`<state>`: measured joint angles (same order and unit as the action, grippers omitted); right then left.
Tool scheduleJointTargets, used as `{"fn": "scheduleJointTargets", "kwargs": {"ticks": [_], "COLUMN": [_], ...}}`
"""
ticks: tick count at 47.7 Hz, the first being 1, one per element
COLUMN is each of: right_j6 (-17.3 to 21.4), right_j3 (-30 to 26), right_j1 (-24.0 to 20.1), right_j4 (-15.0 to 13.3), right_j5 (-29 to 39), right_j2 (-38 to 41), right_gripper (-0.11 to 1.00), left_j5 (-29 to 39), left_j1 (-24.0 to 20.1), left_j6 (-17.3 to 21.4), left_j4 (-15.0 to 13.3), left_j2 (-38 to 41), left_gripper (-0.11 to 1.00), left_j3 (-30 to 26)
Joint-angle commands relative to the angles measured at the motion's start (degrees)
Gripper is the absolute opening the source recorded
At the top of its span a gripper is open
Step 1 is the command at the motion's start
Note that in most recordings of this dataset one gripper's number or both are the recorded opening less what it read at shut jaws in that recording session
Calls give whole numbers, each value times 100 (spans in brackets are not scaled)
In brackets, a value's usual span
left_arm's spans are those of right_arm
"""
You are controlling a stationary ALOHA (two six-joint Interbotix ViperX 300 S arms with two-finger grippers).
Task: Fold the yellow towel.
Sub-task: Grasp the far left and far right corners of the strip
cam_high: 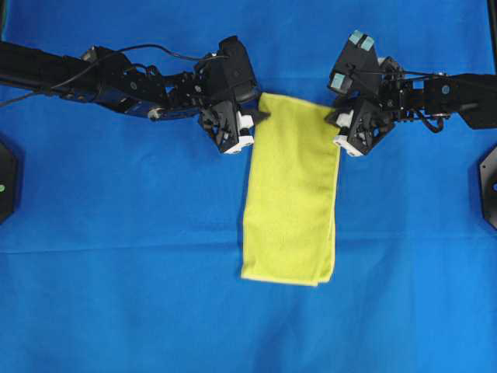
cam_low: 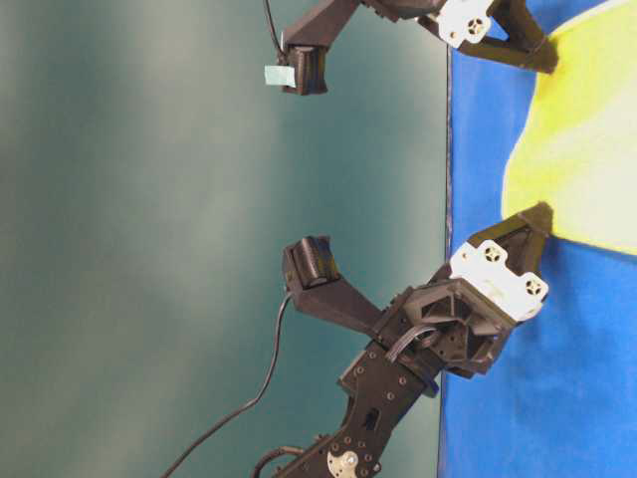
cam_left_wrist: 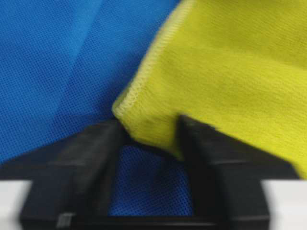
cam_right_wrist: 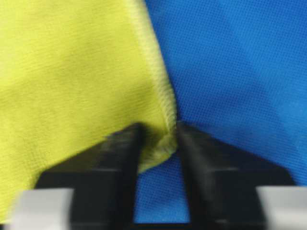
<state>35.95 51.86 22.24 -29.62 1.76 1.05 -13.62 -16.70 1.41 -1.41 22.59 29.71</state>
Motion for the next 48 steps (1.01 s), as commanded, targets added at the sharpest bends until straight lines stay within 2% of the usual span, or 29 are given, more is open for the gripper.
{"fn": "scheduleJointTargets", "kwargs": {"ticks": [1, 4, 6, 19, 32, 48], "right_j6": [-9, -18, -18, -18, -70, 18], "right_j3": [-53, -53, -53, -70, -97, -105], "right_j1": [0, -9, -9, -9, 0, -53], "right_j4": [-9, -9, -9, -9, -18, 0], "right_j5": [18, 18, 18, 62, 923, 958], "right_j2": [-26, -26, -26, -132, -879, -1090], "right_gripper": [28, 9, 5, 5, 5, 5], "left_j5": [97, 176, 211, 299, 765, 1002], "left_j1": [-44, -44, -35, -26, -79, -79], "left_j6": [0, 0, 0, 79, 237, 360], "left_j4": [-18, -18, -18, -18, -9, -18], "left_j2": [-70, -62, -70, -167, -773, -905], "left_gripper": [25, 10, 4, 4, 4, 4], "left_j3": [-35, -26, -26, -35, -79, -53]}}
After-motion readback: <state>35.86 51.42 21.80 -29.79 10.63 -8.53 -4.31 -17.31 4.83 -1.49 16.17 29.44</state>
